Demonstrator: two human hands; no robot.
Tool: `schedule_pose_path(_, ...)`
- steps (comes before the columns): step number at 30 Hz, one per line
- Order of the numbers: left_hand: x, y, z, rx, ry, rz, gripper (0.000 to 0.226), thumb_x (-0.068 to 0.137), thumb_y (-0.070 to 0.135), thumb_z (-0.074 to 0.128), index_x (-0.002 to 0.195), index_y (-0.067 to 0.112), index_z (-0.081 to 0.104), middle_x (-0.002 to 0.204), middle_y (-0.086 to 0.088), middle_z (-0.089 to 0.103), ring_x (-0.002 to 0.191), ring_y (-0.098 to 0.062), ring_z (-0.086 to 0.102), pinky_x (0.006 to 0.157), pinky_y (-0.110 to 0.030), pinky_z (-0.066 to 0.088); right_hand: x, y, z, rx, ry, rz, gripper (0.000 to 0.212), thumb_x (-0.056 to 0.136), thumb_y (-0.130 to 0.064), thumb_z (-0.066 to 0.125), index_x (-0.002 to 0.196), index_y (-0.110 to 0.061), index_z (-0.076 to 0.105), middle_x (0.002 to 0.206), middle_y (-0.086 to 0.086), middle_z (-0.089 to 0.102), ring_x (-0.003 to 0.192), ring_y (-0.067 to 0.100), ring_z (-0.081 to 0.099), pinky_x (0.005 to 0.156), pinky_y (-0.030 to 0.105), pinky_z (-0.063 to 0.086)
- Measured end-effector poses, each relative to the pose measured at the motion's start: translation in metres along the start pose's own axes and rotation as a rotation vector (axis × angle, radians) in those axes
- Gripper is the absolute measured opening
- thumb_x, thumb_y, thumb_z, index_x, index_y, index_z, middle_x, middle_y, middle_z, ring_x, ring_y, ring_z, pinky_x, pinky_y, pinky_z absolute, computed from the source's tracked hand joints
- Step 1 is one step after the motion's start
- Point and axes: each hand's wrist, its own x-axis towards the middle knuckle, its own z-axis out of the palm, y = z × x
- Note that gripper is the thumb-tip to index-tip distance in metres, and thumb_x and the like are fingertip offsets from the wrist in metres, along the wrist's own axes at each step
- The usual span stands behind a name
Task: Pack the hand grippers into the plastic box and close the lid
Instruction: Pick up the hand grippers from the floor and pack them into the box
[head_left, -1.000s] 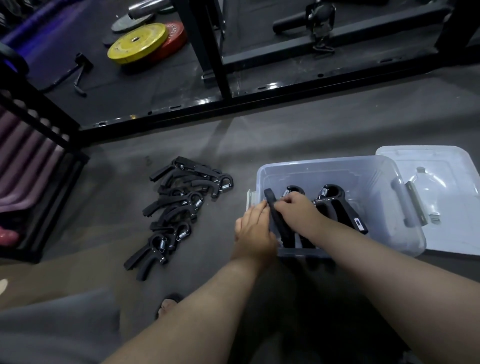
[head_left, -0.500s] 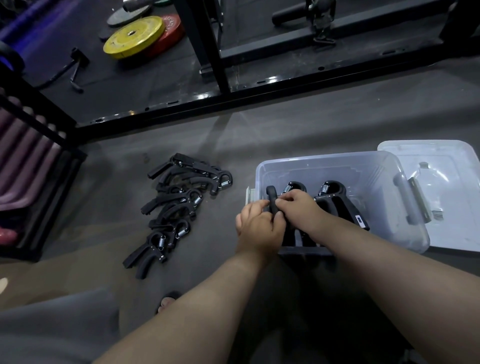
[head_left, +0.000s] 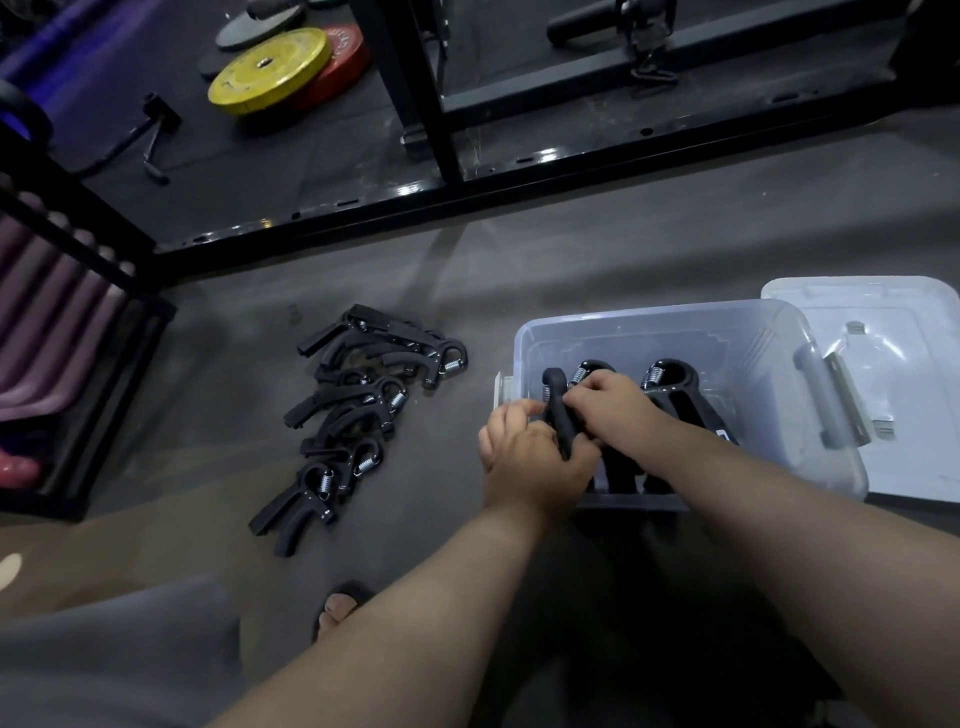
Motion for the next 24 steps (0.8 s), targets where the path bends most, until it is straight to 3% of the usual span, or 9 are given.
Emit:
schedule_pose_path(3, -0.002, 0.004, 0.001, 0.007, 0.033, -0.012, 0.034, 0.076, 0.054, 0.041, 0.061, 0.024, 0.045, 0.118, 0.009, 0.039, 0.126, -0.015, 0.025, 0.1, -0.025, 0.012, -0.001, 0.004, -0.005, -0.046, -0.003, -0.036, 0.024, 0.088, -0.023, 0.052, 0.088, -0.003, 0.064, 0.077, 0.008, 0.065, 0.074, 0.025, 0.061, 0.078, 0.041, 0.053)
schedule_pose_path(6, -0.006, 0.0, 0.005, 0.028, 0.068, -0.002, 0.03, 0.078, 0.051, 0.046, 0.066, 0.024, 0.048, 0.126, 0.006, 0.034, 0.127, -0.017, 0.021, 0.089, -0.02, 0.007, -0.002, 0.011, -0.008, -0.128, -0.042, -0.102, 0.022, 0.092, -0.016, 0.045, 0.079, -0.011, 0.063, 0.086, 0.011, 0.068, 0.086, 0.028, 0.063, 0.083, 0.039, 0.05)
schedule_pose_path(11, -0.005, -0.007, 0.006, 0.033, 0.131, -0.038, 0.035, 0.073, 0.051, 0.035, 0.067, 0.02, 0.051, 0.138, -0.002, 0.036, 0.135, -0.024, 0.019, 0.107, -0.032, 0.003, -0.002, 0.018, -0.005, -0.374, -0.116, -0.224, 0.021, 0.086, -0.01, 0.048, 0.091, -0.012, 0.067, 0.093, 0.011, 0.071, 0.093, 0.029, 0.064, 0.081, 0.034, 0.051)
schedule_pose_path(13, -0.004, -0.009, 0.004, 0.02, 0.15, -0.064, 0.041, 0.071, 0.053, 0.028, 0.069, 0.02, 0.053, 0.143, -0.004, 0.034, 0.136, -0.024, 0.016, 0.108, -0.032, 0.001, -0.001, 0.02, -0.003, -0.556, -0.113, -0.303, 0.024, 0.085, -0.014, 0.05, 0.1, -0.016, 0.069, 0.109, 0.008, 0.069, 0.104, 0.03, 0.06, 0.088, 0.034, 0.049)
schedule_pose_path(15, -0.003, -0.011, 0.002, -0.02, 0.161, -0.086, 0.046, 0.07, 0.054, 0.023, 0.071, 0.02, 0.055, 0.145, -0.005, 0.034, 0.136, -0.022, 0.016, 0.11, -0.032, 0.002, -0.003, 0.024, 0.0, -0.836, -0.097, -0.421, 0.032, 0.089, -0.026, 0.051, 0.118, -0.026, 0.066, 0.137, -0.004, 0.055, 0.121, 0.029, 0.047, 0.101, 0.035, 0.039)
schedule_pose_path(17, -0.002, -0.012, 0.0, -0.058, 0.156, -0.117, 0.051, 0.067, 0.054, 0.019, 0.074, 0.021, 0.058, 0.145, -0.004, 0.035, 0.136, -0.022, 0.016, 0.111, -0.032, 0.004, -0.006, 0.031, 0.002, -0.965, -0.101, -0.47, 0.035, 0.093, -0.036, 0.049, 0.126, -0.033, 0.061, 0.153, -0.014, 0.034, 0.13, 0.026, 0.034, 0.106, 0.037, 0.028)
schedule_pose_path(20, 0.0, -0.014, -0.002, -0.047, 0.123, -0.124, 0.042, 0.07, 0.054, 0.026, 0.069, 0.022, 0.053, 0.144, -0.003, 0.036, 0.137, -0.021, 0.017, 0.112, -0.034, 0.005, -0.007, 0.038, 0.001, -0.973, -0.104, -0.448, 0.036, 0.095, -0.041, 0.045, 0.127, -0.034, 0.059, 0.158, -0.017, 0.022, 0.133, 0.023, 0.029, 0.106, 0.039, 0.025)
schedule_pose_path(24, 0.0, -0.016, 0.0, 0.008, 0.069, -0.103, 0.034, 0.074, 0.053, 0.039, 0.069, 0.022, 0.051, 0.141, -0.002, 0.036, 0.136, -0.019, 0.017, 0.11, -0.034, 0.002, -0.004, 0.035, 0.001, -1.007, -0.08, -0.496, 0.038, 0.093, -0.044, 0.046, 0.124, -0.027, 0.06, 0.151, -0.011, 0.032, 0.133, 0.022, 0.031, 0.107, 0.038, 0.026)
